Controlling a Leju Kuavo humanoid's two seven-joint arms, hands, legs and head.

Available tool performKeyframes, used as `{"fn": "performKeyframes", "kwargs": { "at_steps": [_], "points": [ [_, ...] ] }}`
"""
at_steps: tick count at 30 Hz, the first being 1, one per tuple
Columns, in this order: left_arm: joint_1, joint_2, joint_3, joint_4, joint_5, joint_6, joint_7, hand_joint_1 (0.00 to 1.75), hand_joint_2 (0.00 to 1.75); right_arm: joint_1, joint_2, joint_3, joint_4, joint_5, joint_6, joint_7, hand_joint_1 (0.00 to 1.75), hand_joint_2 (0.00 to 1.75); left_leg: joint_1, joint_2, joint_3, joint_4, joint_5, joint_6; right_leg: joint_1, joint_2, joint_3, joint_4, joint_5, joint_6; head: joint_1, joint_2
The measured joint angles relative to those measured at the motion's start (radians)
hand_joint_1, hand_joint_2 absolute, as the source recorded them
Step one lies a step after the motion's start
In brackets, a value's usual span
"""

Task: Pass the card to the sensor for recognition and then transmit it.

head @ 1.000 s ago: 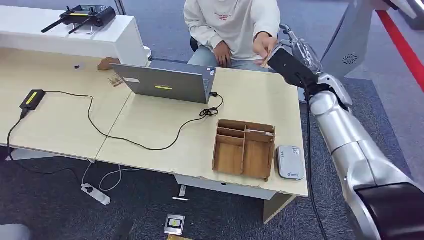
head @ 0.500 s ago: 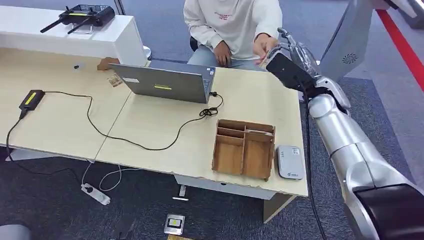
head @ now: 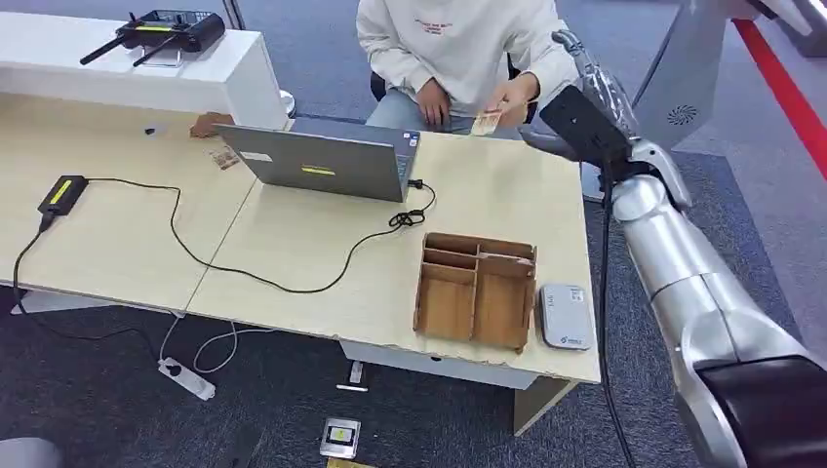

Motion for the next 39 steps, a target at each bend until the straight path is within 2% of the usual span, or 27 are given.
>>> {"fn": "performKeyframes", "kwargs": {
  "at_steps": [2, 4, 7, 11, 15, 19, 27, 36, 39],
  "points": [
    [-0.002, -0.003, 0.0, 0.0, 0.034, -0.041, 0.07, 0.0, 0.0, 0.0, -0.015, -0.004, -0.012, -0.012, -0.002, 0.003, 0.0, 1.75, 0.0, 0.0, 0.0, 0.0, 0.0, 0.0, 0.0, 0.0, 0.0, 0.0, 0.0, 0.0, 0.0, 0.0],
    [-0.002, -0.003, 0.0, -0.015, 0.047, -0.027, 0.159, 0.0, 0.0, 0.002, -0.035, -0.013, -0.043, -0.029, -0.004, 0.03, 0.0, 1.75, 0.0, 0.0, 0.0, 0.0, 0.0, 0.0, 0.0, 0.0, 0.0, 0.0, 0.0, 0.0, 0.0, 0.0],
    [-0.003, 0.013, -0.011, -0.049, 0.056, 0.002, 0.204, 0.0, 0.0, 0.015, -0.082, -0.03, -0.113, -0.082, 0.008, 0.069, 0.0, 1.75, 0.0, 0.0, 0.0, 0.0, 0.0, 0.0, 0.0, 0.0, 0.0, 0.0, 0.0, 0.0, 0.0, 0.0],
    [-0.005, 0.031, -0.026, -0.062, 0.075, -0.008, 0.19, 0.0, 0.0, 0.078, -0.164, -0.066, -0.254, -0.18, 0.071, 0.133, 0.0, 1.75, -0.001, 0.0, 0.001, 0.0, 0.0, 0.0, 0.0, 0.0, 0.001, -0.001, 0.0, 0.0, 0.0, 0.0],
    [-0.009, 0.042, -0.042, -0.062, 0.083, -0.016, 0.179, 0.0, 0.0, 0.158, -0.23, -0.095, -0.391, -0.191, 0.096, 0.17, 0.0, 1.75, -0.001, 0.0, 0.001, 0.0, 0.0, 0.0, -0.001, 0.0, 0.0, -0.001, 0.0, 0.0, 0.0, 0.0],
    [-0.012, 0.05, -0.049, -0.063, 0.106, -0.026, 0.178, 0.0, 0.0, 0.219, -0.273, -0.101, -0.5, -0.191, 0.143, 0.212, 0.0, 1.75, 0.001, 0.0, 0.001, 0.0, 0.0, 0.0, -0.001, 0.001, 0.001, -0.001, 0.0, 0.0, 0.0, 0.0],
    [-0.015, 0.05, -0.051, -0.065, 0.142, -0.027, 0.176, 0.0, 0.0, 0.323, -0.284, -0.097, -0.627, -0.192, 0.19, 0.229, 0.0, 1.75, 0.001, 0.0, 0.001, 0.0, 0.0, 0.0, 0.001, 0.0, 0.001, 0.0, 0.0, 0.0, 0.0, 0.0],
    [-0.015, 0.05, -0.052, -0.07, 0.143, -0.027, 0.176, 0.0, 0.0, 0.341, -0.288, -0.097, -0.68, -0.192, 0.198, 0.23, 0.0, 1.75, 0.0, 0.0, 0.001, 0.0, 0.0, 0.0, 0.0, 0.0, 0.001, -0.001, 0.0, 0.0, 0.0, 0.0],
    [-0.016, 0.05, -0.052, -0.07, 0.146, -0.026, 0.175, 0.0, 0.0, 0.35, -0.289, -0.097, -0.69, -0.182, 0.222, 0.237, 0.0, 1.75, 0.0, 0.0, 0.001, 0.0, 0.0, 0.0, 0.0, 0.0, 0.001, -0.001, 0.0, 0.0, 0.0, 0.0]
  ]
}}
